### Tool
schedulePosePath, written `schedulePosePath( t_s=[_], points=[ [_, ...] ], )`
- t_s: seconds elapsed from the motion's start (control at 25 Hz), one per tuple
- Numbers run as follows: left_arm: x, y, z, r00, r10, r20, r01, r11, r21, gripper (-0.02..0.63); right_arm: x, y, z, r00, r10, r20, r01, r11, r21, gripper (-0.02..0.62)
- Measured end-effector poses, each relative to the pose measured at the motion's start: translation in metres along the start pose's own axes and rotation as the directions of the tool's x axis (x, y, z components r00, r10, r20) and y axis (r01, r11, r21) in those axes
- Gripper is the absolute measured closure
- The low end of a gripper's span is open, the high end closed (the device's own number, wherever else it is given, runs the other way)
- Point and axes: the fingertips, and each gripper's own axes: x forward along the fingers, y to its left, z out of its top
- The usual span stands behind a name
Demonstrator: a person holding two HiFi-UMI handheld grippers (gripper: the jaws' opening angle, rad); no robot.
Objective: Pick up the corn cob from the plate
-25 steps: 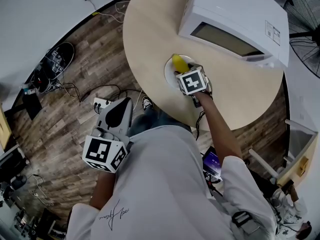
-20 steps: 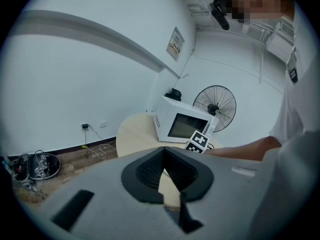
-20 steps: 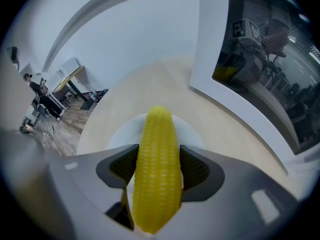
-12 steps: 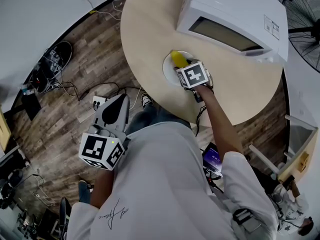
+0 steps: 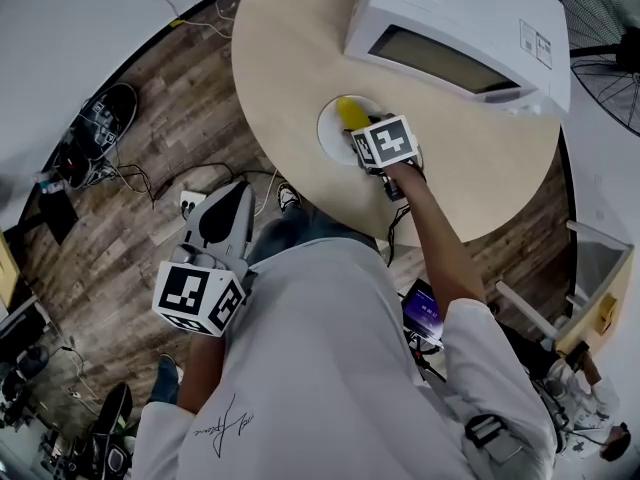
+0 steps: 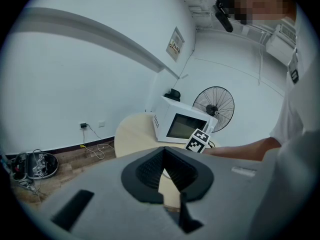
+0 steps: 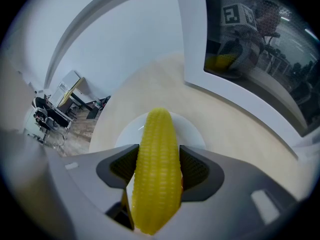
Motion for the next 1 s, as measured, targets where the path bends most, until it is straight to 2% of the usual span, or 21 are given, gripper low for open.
schedulePosePath(
  t_s=[1.0],
  points=[
    [-0.002, -0.013, -0.001, 0.999, -0.037, 0.008, 0.037, 0.999, 0.023, 0.606, -0.023, -0.002, 0.001, 0.997, -0.005, 0.074, 0.0, 0.998, 0.059, 0.327]
  ],
)
